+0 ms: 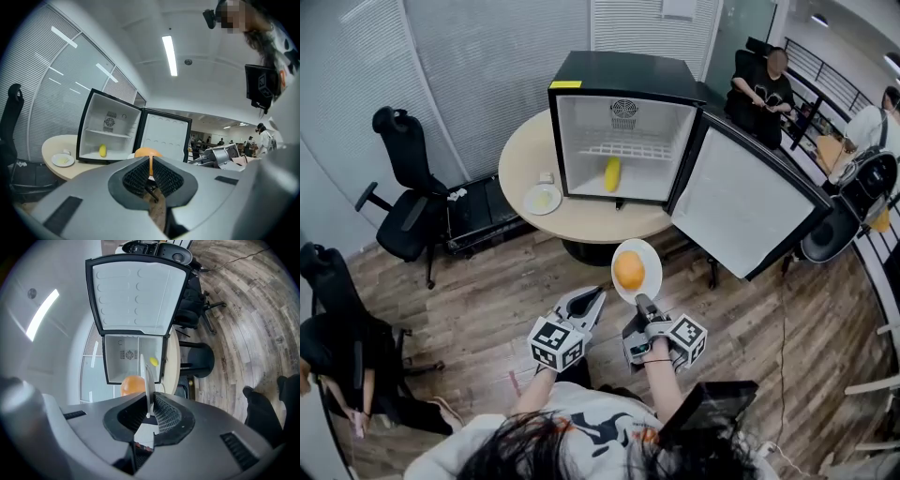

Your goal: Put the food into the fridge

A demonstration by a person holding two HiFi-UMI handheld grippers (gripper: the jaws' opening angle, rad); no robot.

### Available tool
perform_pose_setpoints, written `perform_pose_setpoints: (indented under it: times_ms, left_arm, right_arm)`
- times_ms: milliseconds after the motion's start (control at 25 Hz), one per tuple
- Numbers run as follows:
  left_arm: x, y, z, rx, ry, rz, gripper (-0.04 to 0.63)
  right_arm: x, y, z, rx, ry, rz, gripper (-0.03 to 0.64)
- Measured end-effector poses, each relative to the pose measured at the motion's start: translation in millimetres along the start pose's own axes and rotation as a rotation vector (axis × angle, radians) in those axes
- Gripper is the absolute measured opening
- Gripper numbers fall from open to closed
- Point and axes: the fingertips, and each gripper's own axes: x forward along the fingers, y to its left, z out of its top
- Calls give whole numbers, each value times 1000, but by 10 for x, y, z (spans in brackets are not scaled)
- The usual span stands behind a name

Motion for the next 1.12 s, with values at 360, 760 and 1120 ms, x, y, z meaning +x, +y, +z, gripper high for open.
perform_pose_setpoints:
  times_ms: [360,760,1120]
  left_arm:
    - [372,705,170,14,-9,-24,12]
    - [872,1807,485,9,4,-74,12]
    - [1202,2403,674,4,18,-144,12]
  right_arm:
    - [730,174,104,6,-12,5,40]
    - [1868,591,182,13,-43,4,40]
    - [2730,1001,442,36,-109,8,41]
